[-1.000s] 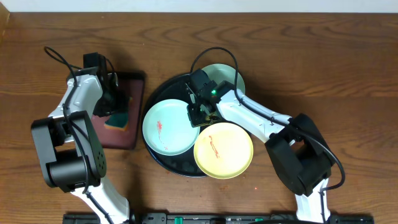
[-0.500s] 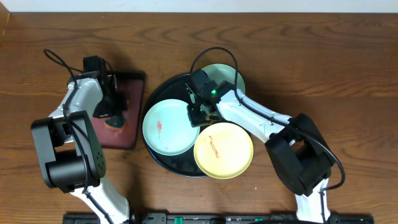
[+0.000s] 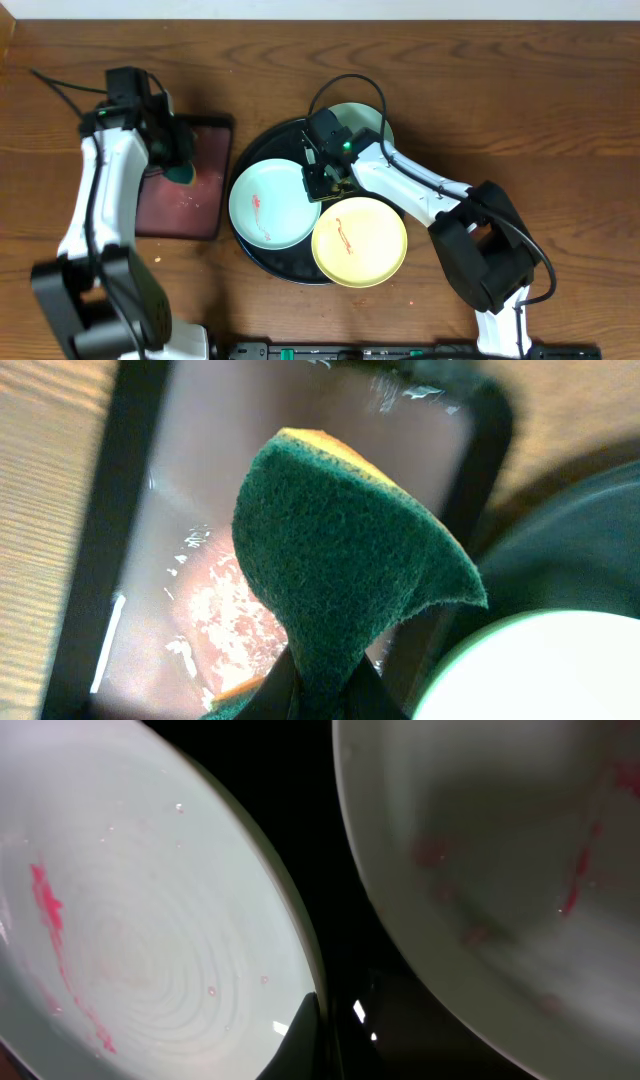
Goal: Clean dirty plates on tray and stack at the side
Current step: 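Scrub the left green plate with the sponge while right gripper holds the top plate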
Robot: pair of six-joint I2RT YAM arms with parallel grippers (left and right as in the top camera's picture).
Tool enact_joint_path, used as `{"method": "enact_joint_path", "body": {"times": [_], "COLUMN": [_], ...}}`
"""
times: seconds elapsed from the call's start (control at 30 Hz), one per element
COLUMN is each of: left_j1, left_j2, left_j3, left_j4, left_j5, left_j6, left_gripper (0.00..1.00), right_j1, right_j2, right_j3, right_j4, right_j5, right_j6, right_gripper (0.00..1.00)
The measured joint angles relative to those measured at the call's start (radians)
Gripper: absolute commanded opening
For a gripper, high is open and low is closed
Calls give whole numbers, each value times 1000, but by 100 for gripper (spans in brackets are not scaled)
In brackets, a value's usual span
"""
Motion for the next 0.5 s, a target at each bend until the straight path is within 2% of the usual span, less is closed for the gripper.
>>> {"method": "enact_joint_path", "body": {"times": [0.13,0.5], "left_j1": [0,-4], "left_j2": [-56,-42], "left_j3": [11,11], "left_j4": [-37,-47], "left_j5": [6,6], "left_j6": [0,-1], "left_gripper": [7,7], "right_j1": [-3,-4], "right_j2": [0,0], "right_j3": [0,0], "right_j4": [-6,-7], "right_j5": [-11,-13], "right_j6": [0,0], "right_gripper": [1,1]}}
